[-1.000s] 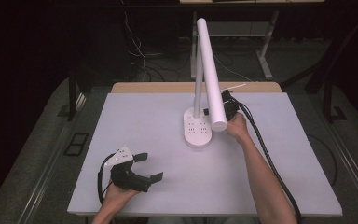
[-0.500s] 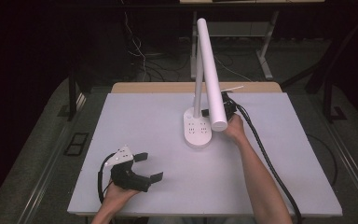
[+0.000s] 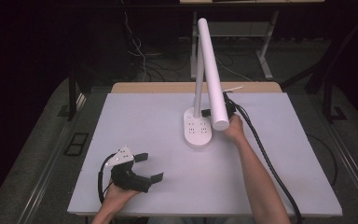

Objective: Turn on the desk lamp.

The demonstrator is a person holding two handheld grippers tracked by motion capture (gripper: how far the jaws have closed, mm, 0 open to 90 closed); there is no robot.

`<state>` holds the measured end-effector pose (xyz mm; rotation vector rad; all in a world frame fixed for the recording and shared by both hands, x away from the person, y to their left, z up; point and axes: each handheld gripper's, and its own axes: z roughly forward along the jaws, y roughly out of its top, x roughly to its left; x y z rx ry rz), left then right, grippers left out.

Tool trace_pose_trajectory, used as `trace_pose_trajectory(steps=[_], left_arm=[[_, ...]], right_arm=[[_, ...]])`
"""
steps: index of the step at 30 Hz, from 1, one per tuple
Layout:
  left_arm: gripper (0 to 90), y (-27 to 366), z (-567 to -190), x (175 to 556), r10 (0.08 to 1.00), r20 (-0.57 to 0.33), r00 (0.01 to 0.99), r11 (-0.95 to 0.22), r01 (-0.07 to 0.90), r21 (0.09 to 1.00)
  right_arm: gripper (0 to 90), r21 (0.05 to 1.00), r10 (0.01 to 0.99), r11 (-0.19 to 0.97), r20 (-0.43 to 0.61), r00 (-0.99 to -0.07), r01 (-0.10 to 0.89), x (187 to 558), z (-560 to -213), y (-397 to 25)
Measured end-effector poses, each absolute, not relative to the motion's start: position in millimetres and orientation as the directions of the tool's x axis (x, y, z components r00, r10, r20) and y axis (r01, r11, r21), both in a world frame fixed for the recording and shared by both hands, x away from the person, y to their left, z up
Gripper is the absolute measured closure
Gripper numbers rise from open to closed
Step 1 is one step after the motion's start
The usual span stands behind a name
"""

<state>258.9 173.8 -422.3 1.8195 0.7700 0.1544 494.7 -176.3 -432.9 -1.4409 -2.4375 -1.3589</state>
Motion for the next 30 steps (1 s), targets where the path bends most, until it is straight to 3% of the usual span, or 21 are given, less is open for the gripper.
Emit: trace_pose_trajectory(steps=[30], left_arm=[[0.0, 174.4, -422.6, 259.4, 0.574, -0.262, 0.776, -0.183, 0.433, 0.883]], right_arm=[[90.0, 0.683, 0.73, 0.217, 0.361, -0.58, 0.698, 491.6, -425.3, -180.7]])
